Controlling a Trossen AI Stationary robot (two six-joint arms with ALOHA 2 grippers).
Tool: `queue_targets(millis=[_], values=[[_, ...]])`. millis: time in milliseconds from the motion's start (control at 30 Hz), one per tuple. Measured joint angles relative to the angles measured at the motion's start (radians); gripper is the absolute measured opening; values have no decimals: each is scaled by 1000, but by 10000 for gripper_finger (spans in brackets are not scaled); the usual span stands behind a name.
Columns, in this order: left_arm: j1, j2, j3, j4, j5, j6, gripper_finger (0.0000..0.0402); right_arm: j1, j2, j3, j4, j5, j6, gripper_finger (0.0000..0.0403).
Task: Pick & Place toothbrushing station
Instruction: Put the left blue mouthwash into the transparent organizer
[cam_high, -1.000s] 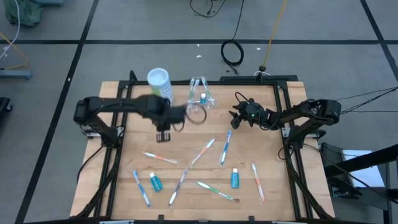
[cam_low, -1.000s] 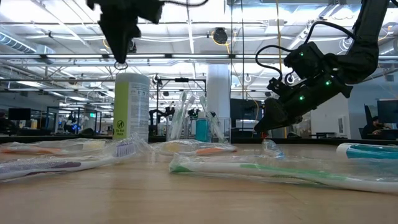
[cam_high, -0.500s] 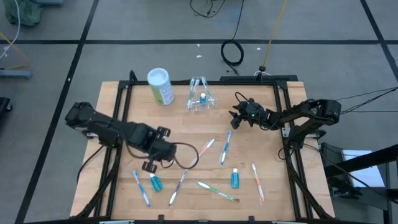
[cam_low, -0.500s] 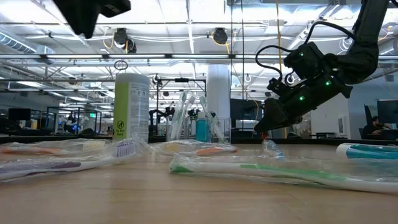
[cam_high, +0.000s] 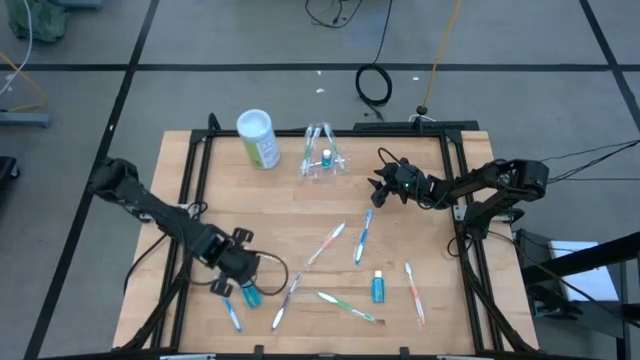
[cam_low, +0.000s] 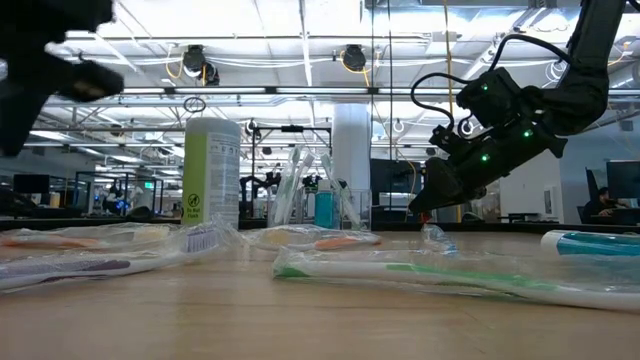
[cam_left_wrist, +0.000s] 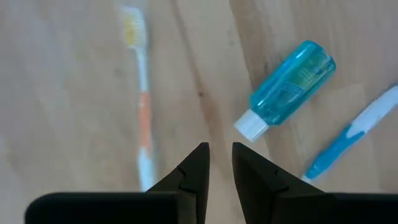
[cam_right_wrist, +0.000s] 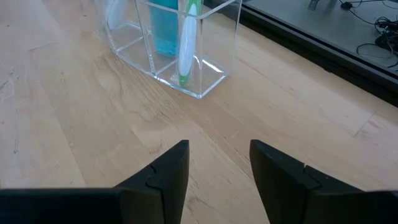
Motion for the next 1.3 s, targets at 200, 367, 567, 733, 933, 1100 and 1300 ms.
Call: queue_targets(millis=[200,367,567,733,933,1100,1300], values=[[-36,28,-149,246,-8,-122,77,0,0,0,0,0,0,161],[7,28,-138,226,-4,-255,77,0,0,0,0,0,0,161],[16,28,-136,227,-3,-216,93,0,0,0,0,0,0,161],[16,28,-136,225,-1,-222,143,0,0,0,0,0,0,161],[-36,28,-136,223,92,-15,189,0,0,0,0,0,0,161],[-94,28,-157,227,83,111,192,0,0,0,0,0,0,161],[-128,28,-227,312,13,136,178,0,0,0,0,0,0,161]])
